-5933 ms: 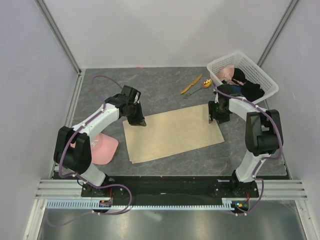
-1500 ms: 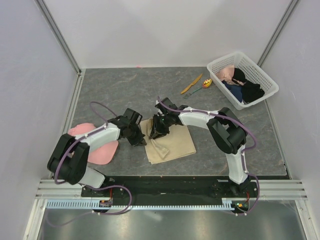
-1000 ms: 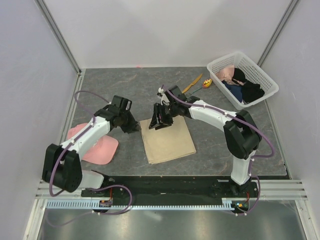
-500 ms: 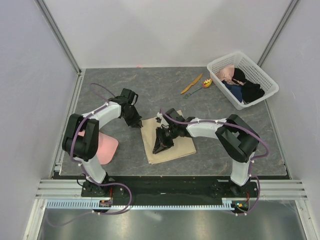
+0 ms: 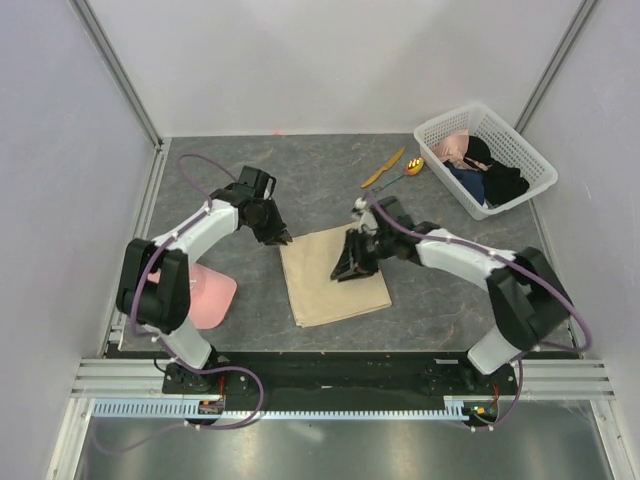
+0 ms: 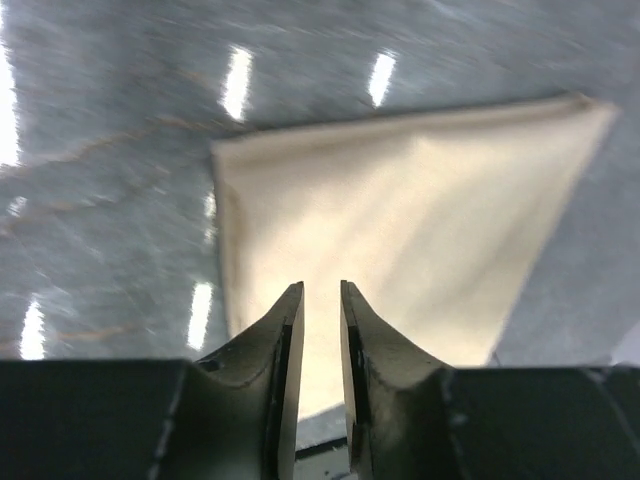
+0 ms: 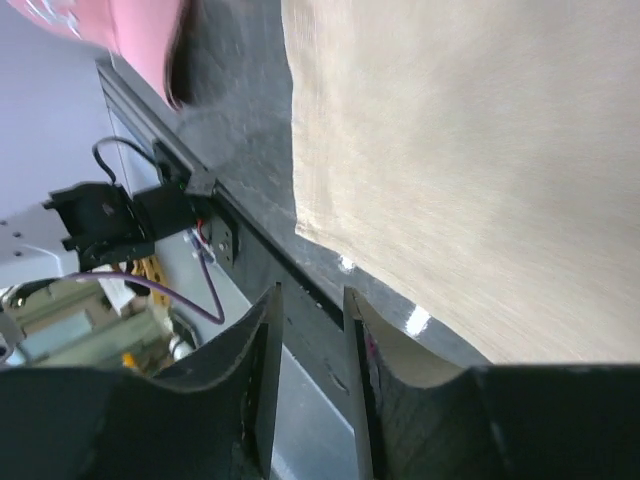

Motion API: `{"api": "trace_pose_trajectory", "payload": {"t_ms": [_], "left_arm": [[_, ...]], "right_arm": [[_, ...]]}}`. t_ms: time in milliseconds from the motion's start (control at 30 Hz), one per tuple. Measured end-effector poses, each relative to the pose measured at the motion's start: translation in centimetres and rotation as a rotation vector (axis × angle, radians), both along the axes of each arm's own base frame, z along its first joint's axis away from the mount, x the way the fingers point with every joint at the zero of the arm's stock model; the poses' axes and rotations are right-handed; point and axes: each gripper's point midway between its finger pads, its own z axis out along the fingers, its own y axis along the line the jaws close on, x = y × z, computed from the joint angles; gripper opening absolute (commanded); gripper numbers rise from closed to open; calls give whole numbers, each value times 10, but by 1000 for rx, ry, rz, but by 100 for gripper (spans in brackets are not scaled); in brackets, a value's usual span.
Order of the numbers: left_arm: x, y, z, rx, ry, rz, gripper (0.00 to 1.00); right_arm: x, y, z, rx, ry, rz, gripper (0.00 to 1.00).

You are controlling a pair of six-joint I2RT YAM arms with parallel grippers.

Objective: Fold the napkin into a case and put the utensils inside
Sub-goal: Smooth out the square-folded napkin at the center of the board.

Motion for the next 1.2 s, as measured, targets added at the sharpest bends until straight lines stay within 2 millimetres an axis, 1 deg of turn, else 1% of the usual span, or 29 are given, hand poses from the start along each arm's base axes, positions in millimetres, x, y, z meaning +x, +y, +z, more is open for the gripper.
{"api": "trace_pose_trajectory", "payload": {"t_ms": [33, 67, 100, 133, 167, 200, 267, 333, 433, 533, 600, 633, 700, 767, 833, 900, 967, 1000, 1067, 1100, 1133, 1200], "left_arm": [[-3, -7, 10, -15, -25, -20, 22], [-10, -16, 19, -32, -44, -47, 20], [-16, -24, 24, -44, -57, -70, 19], [-28, -35, 29, -59, -70, -107, 18], [-38, -42, 30, -67, -66, -131, 16], [-51, -50, 28, -76, -56, -161, 16], [-79, -60, 16, -82, -12, -205, 16], [-102, -60, -1, -74, 47, -221, 16], [-131, -47, -31, -43, 146, -211, 15], [-149, -35, -51, -11, 211, -203, 15], [-152, -33, -56, -1, 227, -202, 16], [-152, -33, -56, 1, 227, -201, 21], [-148, -33, -51, 1, 209, -201, 25], [-139, -35, -39, -5, 167, -194, 26], [-123, -39, -21, -33, 114, -177, 26], [-98, -38, -2, -71, 52, -135, 25], [-76, -31, 8, -106, 16, -84, 23], [-64, -25, 10, -115, 6, -53, 22], [-44, -12, 7, -123, 13, 0, 21], [-34, -7, 3, -120, 20, 20, 20], [-26, -3, -2, -116, 31, 34, 20], [-13, 2, -12, -108, 49, 48, 19]], "right_arm": [[9, -10, 9, 5, -28, -24, 34], [21, -26, 18, 8, -65, -60, 24], [29, -41, 23, 5, -91, -91, 19], [35, -56, 23, -7, -105, -121, 13], [38, -70, 20, -22, -105, -146, 4], [38, -79, 14, -37, -98, -158, 0], [28, -97, -8, -80, -43, -172, 0], [11, -108, -29, -125, 21, -164, 0], [-9, -122, -53, -172, 93, -156, 0], [-14, -138, -68, -213, 119, -179, 0], [-13, -145, -74, -235, 125, -187, 0], [-14, -148, -76, -239, 129, -186, 0], [-15, -149, -74, -242, 132, -176, 1], [-13, -148, -67, -241, 129, -175, 7], [-3, -145, -54, -229, 99, -180, 14], [19, -139, -36, -204, 47, -191, 16], [49, -129, -17, -167, -8, -205, 17], [67, -123, -11, -145, -32, -213, 17], [98, -113, -4, -114, -57, -224, 10], [115, -107, -4, -101, -71, -231, 6], [126, -104, -6, -96, -76, -235, 1], [152, -97, -10, -86, -75, -246, 0]]}}
